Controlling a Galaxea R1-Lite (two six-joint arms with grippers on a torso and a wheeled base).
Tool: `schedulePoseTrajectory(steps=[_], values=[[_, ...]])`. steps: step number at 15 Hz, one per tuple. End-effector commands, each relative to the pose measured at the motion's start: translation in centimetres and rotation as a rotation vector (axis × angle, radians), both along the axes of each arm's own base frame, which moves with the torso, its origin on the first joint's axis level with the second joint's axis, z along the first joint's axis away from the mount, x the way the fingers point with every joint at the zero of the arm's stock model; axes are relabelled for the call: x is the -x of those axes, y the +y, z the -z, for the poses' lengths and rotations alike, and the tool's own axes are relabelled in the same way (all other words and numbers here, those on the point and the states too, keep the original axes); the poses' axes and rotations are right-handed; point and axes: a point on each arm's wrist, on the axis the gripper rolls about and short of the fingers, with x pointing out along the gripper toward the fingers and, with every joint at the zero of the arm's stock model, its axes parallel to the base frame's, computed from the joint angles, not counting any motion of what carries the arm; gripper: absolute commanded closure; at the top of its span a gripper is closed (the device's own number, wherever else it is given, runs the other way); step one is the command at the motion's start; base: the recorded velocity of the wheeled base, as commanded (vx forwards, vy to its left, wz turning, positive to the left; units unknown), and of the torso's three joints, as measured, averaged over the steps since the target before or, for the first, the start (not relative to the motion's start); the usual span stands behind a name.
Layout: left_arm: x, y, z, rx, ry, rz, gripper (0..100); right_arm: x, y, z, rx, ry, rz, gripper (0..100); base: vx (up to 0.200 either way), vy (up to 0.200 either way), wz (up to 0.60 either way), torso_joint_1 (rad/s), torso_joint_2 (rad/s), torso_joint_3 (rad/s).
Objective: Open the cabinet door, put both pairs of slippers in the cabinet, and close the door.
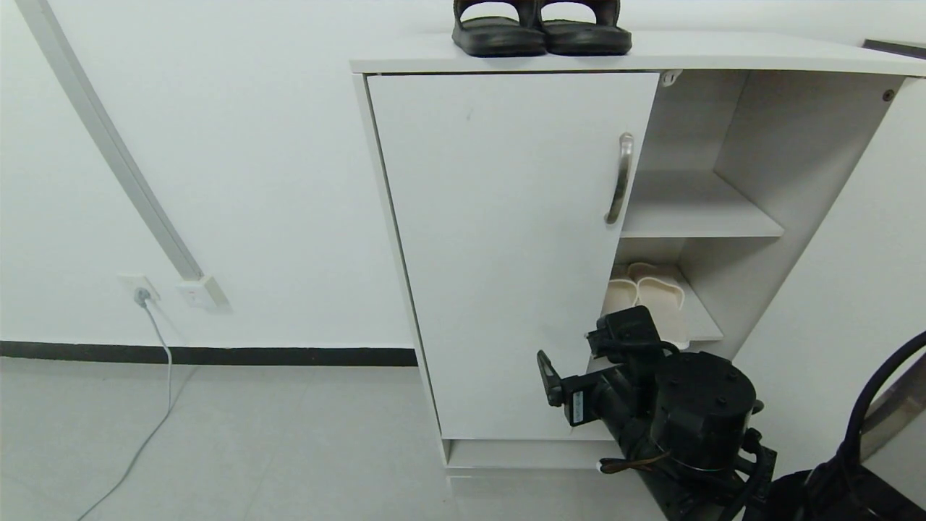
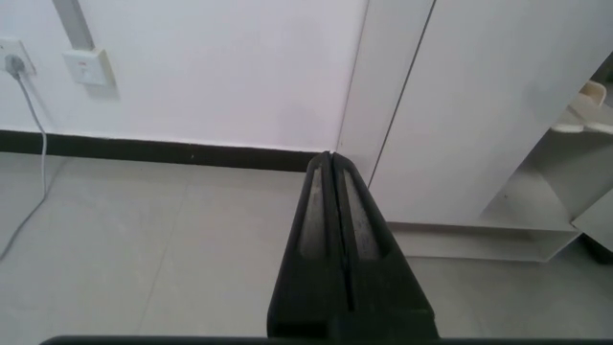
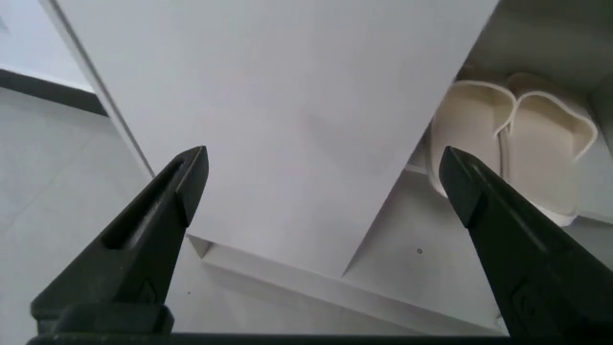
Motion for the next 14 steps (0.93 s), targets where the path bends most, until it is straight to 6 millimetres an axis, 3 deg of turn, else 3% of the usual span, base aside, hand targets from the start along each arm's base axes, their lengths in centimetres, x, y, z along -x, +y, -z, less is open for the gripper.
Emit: schedulePoseTrajectory(steps=[1,5,14], values=[[-0.01,0.00,0.00,0.000,0.001,-0.001,100,0.01,0.04,0.21,0.005,0.003,-0.004,0,0.000,0.000,0.00,0.000,0.00,0.000],[-0.01,0.00,0.00,0.000,0.001,-0.001,100,0.23,0.07,0.36,0.011,0.008,-0.012,0,0.000,0.000,0.00,0.012,-0.22,-0.297],[-0.01,0.00,0.00,0.000,0.001,-0.001,100,0.36,0.15,0.39,0.012,0.009,-0.015,0,0.000,0.000,0.00,0.092,-0.49,-0.352]])
